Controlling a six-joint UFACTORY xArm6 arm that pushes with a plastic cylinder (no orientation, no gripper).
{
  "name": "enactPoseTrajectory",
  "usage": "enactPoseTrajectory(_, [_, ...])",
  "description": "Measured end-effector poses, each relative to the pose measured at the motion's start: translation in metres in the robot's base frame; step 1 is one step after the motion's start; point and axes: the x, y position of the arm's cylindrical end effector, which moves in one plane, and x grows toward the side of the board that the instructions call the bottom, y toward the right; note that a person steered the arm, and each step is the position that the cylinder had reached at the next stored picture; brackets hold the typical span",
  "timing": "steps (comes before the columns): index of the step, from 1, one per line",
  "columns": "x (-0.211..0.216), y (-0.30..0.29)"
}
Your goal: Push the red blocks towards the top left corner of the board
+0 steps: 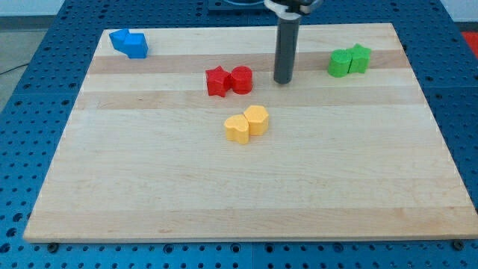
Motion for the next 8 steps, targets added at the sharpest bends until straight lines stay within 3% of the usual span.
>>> enactPoseTrajectory(4, [0.011, -0.080])
enactPoseTrajectory(8, [0.042, -0.116])
